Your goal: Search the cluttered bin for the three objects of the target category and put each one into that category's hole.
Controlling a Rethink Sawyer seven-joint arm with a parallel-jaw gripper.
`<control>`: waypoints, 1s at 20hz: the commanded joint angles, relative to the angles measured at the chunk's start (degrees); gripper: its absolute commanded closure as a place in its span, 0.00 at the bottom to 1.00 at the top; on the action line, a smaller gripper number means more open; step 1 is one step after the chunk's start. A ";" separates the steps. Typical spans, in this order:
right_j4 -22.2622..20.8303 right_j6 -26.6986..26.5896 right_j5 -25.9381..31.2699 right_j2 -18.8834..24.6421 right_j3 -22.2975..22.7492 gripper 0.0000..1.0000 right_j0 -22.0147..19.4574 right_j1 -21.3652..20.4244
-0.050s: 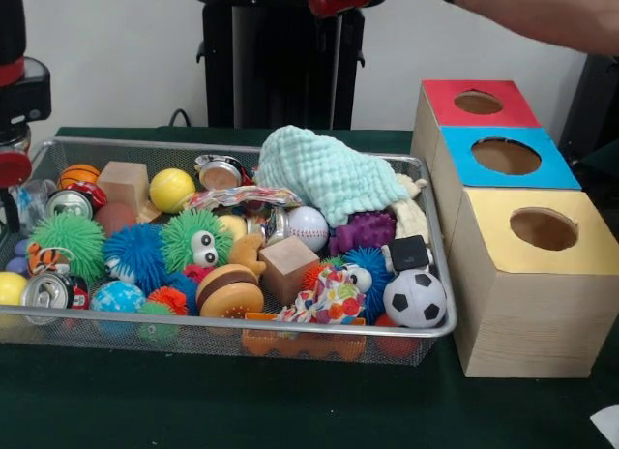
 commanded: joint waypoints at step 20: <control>7.38 8.51 3.34 -0.05 9.87 0.00 7.60 0.88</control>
